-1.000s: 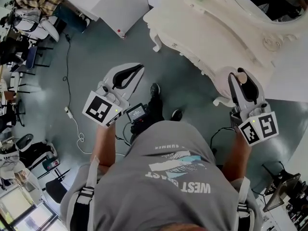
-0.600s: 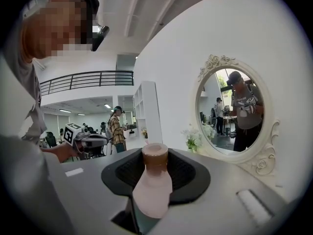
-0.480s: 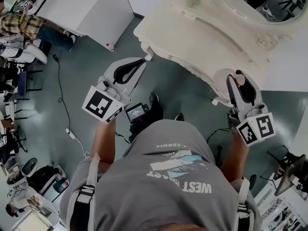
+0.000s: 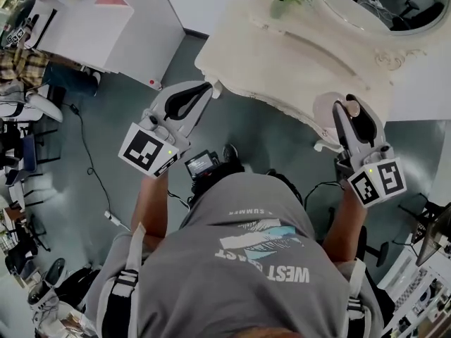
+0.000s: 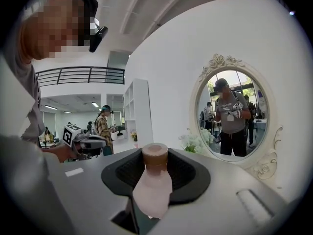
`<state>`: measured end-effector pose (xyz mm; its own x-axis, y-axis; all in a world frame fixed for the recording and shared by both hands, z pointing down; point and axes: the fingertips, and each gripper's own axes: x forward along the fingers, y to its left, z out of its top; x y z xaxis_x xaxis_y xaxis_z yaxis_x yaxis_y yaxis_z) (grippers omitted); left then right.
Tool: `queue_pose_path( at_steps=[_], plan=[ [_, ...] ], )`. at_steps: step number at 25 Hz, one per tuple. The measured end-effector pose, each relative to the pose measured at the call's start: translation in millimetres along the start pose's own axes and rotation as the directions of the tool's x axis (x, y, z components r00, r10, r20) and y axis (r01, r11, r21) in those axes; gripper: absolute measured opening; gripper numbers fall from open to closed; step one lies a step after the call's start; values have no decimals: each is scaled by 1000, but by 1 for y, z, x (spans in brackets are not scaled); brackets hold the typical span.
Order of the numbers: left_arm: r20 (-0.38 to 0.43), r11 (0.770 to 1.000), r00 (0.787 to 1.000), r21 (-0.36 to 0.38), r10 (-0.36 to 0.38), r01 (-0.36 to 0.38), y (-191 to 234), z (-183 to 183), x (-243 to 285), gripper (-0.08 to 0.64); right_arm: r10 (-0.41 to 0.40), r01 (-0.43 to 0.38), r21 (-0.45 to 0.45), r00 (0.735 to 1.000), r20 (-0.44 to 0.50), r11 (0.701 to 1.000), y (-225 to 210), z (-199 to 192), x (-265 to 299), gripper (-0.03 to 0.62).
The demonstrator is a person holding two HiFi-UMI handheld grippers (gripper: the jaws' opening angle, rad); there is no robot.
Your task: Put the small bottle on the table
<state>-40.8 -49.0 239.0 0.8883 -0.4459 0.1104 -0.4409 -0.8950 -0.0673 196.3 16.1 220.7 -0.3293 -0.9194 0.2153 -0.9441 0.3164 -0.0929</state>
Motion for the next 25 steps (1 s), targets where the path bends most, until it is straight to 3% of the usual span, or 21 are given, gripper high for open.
queue_pose_path(
  at_steps=[10,25],
  plan=[
    [18,1000,999,-12,-27,27,38,-8,3,3,-3,3,-3,1000,-19,1000,10,5,39,143],
    [-25,995,995,-27,95,-95,78,-17,14,3,102,-102,-9,993,-51,995,-19,0,103,143]
  ],
)
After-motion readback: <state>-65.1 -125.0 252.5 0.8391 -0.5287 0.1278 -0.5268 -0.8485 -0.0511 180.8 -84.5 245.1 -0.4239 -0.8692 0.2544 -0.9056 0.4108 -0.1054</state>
